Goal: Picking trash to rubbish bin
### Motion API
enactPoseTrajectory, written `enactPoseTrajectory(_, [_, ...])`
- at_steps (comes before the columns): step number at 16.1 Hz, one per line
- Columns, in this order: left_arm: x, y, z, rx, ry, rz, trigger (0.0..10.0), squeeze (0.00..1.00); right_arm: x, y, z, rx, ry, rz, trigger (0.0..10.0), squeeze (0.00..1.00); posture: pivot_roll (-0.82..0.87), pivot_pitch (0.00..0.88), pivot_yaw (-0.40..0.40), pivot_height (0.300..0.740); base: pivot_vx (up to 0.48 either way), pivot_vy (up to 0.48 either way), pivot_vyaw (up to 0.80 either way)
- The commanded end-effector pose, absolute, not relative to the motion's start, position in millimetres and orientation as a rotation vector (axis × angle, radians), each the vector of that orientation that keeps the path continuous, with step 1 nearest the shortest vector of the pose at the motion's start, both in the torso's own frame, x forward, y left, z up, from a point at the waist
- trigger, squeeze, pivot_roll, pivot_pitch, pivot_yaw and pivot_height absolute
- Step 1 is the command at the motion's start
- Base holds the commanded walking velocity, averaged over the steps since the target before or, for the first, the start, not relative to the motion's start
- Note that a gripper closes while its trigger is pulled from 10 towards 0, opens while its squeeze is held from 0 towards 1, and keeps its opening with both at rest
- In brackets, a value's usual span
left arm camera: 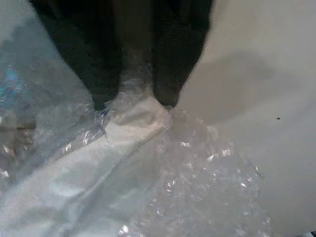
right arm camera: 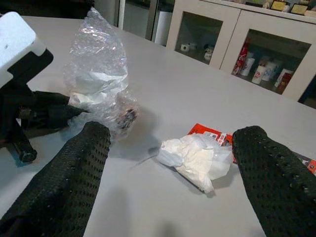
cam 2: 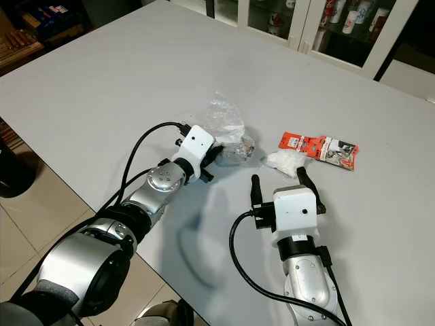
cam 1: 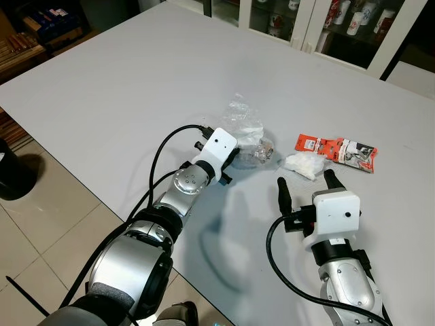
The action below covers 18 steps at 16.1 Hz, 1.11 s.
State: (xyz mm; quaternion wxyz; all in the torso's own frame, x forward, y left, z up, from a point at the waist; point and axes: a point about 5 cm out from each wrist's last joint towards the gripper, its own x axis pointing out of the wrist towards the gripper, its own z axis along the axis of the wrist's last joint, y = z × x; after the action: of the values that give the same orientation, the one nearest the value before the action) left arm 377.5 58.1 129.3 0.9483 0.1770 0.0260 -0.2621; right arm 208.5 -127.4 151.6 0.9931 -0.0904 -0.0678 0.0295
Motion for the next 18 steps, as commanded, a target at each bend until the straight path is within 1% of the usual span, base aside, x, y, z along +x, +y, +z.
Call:
enactPoseTrajectory(1, [374.3, 66.1, 117.3, 0.363, 0.096, -0.508, 0.0, 0.00, 209.1, -127.6, 151.0, -0.184, -0.133, 0.054, 10.0, 0.00, -0.03, 0.165, 0.062, 0.740, 0.000, 0.000, 0.00])
enactPoseTrajectory(9, [378.7, 78.0, 132.7, 0.314, -0.048, -0.365, 0.0, 0.00, 211.6, -129.1, 151.4, -0.192, -0.140, 0.060, 10.0, 0.00, -0.02, 0.159, 0.058, 0.740, 0.000, 0.000, 0.00])
enactPoseTrajectory(18, [380.9, 84.9, 155.6, 0.244, -0.209, -0.283, 0.0, 0.00, 213.9, -128.2, 151.7, -0.197, -0.144, 0.073, 10.0, 0.00, -0.01, 0.156, 0.049, 0.740, 0.000, 0.000, 0.00])
